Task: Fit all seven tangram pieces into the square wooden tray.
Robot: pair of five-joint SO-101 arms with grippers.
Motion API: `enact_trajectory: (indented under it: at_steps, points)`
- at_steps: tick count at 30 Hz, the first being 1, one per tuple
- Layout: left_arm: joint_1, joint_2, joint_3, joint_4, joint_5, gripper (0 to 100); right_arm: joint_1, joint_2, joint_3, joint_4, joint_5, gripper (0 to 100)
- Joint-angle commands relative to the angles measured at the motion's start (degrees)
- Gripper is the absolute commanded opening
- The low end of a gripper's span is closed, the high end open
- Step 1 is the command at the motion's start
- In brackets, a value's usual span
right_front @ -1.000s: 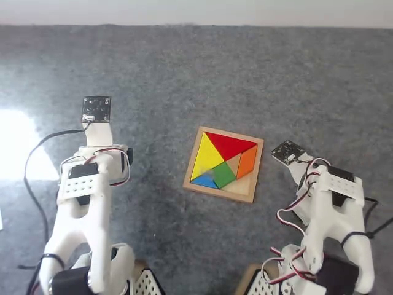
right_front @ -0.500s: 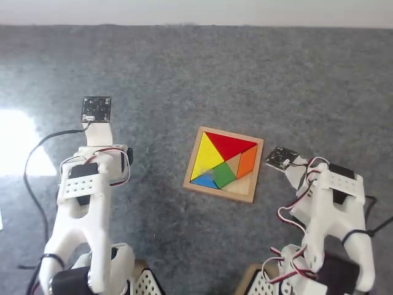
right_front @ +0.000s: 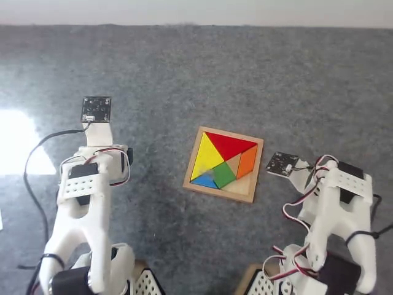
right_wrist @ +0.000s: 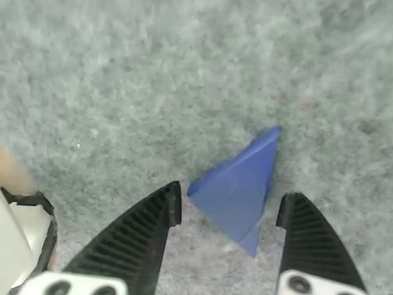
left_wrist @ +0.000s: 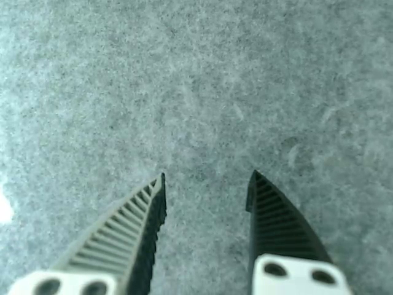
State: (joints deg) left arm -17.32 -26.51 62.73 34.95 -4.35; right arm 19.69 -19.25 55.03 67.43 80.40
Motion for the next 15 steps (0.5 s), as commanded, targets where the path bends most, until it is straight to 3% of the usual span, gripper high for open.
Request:
enact_trajectory:
  at_steps: [1,15]
  points:
    - [-0.18,-0.62,-0.75,-0.88,-0.62,21,1.80,-0.13,-0.18,0.22,1.49,25.5]
    - [-0.26,-0.62,-0.75,-0.88,-0.62,21,1.89,-0.40,6.95,-7.60,1.49,25.3]
